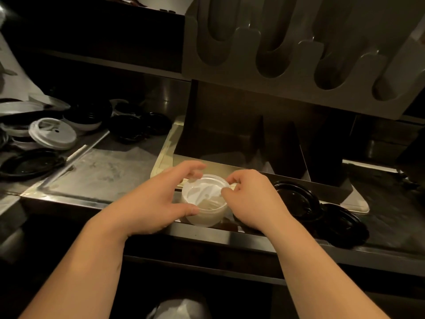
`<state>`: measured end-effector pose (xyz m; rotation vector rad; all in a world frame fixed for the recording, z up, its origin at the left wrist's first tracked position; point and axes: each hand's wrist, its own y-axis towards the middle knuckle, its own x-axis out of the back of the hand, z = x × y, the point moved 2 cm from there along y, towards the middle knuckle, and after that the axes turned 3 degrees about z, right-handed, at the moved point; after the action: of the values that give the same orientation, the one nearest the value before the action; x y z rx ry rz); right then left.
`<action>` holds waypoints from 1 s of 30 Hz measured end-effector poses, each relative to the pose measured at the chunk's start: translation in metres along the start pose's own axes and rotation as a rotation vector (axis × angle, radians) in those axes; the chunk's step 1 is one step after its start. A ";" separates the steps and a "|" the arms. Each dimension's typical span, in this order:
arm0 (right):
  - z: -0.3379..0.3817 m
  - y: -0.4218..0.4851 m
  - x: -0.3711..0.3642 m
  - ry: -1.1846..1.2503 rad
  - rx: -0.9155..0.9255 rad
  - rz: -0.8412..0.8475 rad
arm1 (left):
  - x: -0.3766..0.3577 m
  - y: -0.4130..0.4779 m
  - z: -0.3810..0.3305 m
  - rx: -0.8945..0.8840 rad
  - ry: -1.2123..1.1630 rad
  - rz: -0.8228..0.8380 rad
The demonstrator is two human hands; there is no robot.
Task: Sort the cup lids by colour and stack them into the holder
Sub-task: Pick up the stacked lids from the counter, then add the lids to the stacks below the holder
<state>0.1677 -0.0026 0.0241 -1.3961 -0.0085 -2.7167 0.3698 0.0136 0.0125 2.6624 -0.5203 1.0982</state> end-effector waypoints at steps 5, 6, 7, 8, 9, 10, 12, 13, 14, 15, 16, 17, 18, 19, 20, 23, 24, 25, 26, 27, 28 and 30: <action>0.000 -0.004 -0.009 -0.060 -0.045 -0.076 | -0.005 -0.003 0.005 -0.007 -0.048 0.014; 0.000 -0.005 -0.009 -0.070 -0.040 -0.090 | -0.005 -0.004 0.007 -0.006 -0.053 0.021; 0.000 -0.005 -0.010 -0.080 -0.029 -0.102 | -0.006 -0.004 0.008 -0.007 -0.064 0.031; 0.002 -0.006 -0.010 -0.092 -0.015 -0.111 | -0.007 -0.004 0.009 -0.005 -0.083 0.043; 0.003 -0.007 -0.011 -0.106 0.000 -0.113 | -0.007 -0.003 0.010 -0.003 -0.110 0.052; 0.005 -0.008 -0.011 -0.118 0.013 -0.111 | -0.008 -0.003 0.010 0.003 -0.130 0.051; 0.007 -0.009 -0.014 -0.121 0.023 -0.119 | -0.009 0.000 0.010 0.020 -0.123 0.017; 0.007 -0.009 -0.015 -0.123 0.023 -0.128 | -0.010 0.001 0.010 0.028 -0.114 -0.002; 0.006 -0.009 -0.016 -0.129 0.023 -0.135 | -0.011 0.001 0.011 0.033 -0.110 -0.014; 0.006 -0.008 -0.016 -0.139 0.024 -0.138 | -0.012 0.002 0.011 0.034 -0.108 -0.019; 0.006 -0.008 -0.016 -0.161 0.025 -0.137 | -0.012 0.002 0.012 0.033 -0.109 -0.021; 0.006 -0.007 -0.015 -0.200 0.025 -0.137 | -0.012 0.002 0.012 0.031 -0.111 -0.021; 0.008 -0.008 -0.013 -0.253 0.029 -0.143 | -0.012 0.001 0.012 0.027 -0.113 -0.019; 0.010 -0.008 -0.011 -0.300 0.036 -0.154 | -0.012 0.001 0.012 0.022 -0.116 -0.018; 0.012 -0.009 -0.009 -0.330 0.044 -0.170 | -0.010 -0.001 0.013 0.016 -0.131 -0.018; 0.019 -0.011 -0.004 -0.326 0.079 -0.230 | 0.004 -0.003 0.015 0.038 -0.254 -0.056; 0.022 -0.010 -0.003 -0.293 0.097 -0.249 | 0.012 -0.001 0.019 0.052 -0.272 -0.116; 0.025 -0.009 -0.003 -0.252 0.115 -0.259 | 0.022 0.004 0.027 0.068 -0.251 -0.204; 0.028 -0.007 -0.005 -0.213 0.129 -0.258 | 0.032 0.011 0.037 0.094 -0.186 -0.302; 0.032 -0.006 -0.007 -0.182 0.140 -0.253 | 0.044 0.021 0.048 0.140 -0.088 -0.386; 0.035 -0.004 -0.010 -0.157 0.148 -0.246 | 0.056 0.031 0.060 0.198 0.028 -0.449; 0.042 -0.003 -0.014 -0.115 0.166 -0.240 | 0.080 0.055 0.081 0.343 0.253 -0.511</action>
<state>0.2095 0.0030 0.0368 -1.5904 -0.4259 -2.7359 0.4522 -0.0826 0.0166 2.6293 0.4095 1.4115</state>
